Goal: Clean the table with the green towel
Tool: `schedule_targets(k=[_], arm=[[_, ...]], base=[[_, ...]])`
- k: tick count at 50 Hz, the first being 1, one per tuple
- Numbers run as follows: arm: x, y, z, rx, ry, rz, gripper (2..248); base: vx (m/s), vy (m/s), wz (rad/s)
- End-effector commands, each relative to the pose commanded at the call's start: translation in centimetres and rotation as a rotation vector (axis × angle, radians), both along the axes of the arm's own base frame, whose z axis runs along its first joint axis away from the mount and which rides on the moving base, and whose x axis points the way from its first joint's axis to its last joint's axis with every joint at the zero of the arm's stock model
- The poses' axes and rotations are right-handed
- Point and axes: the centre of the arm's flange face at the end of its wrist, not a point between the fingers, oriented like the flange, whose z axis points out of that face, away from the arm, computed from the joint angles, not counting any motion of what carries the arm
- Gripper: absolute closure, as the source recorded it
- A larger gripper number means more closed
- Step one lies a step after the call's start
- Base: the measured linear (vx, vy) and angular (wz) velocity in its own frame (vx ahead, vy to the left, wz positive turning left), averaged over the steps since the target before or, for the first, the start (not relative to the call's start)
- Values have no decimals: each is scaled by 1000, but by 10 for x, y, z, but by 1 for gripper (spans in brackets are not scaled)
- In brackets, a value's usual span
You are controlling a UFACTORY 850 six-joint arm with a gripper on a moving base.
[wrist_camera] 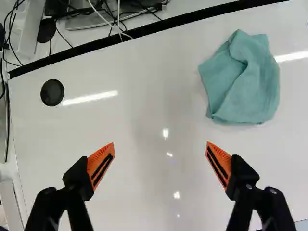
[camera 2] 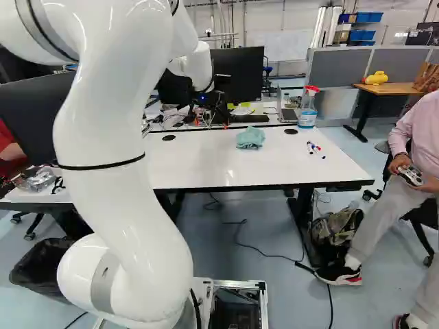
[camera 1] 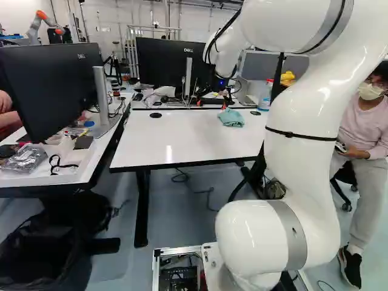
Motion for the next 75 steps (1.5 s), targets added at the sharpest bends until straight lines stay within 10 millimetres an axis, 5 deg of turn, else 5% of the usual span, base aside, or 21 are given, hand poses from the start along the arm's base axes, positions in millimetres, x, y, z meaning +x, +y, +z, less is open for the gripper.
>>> schedule_targets(k=[75], arm=[[-149, 26, -1, 2, 35, 35, 3]], base=[[0, 0, 0]])
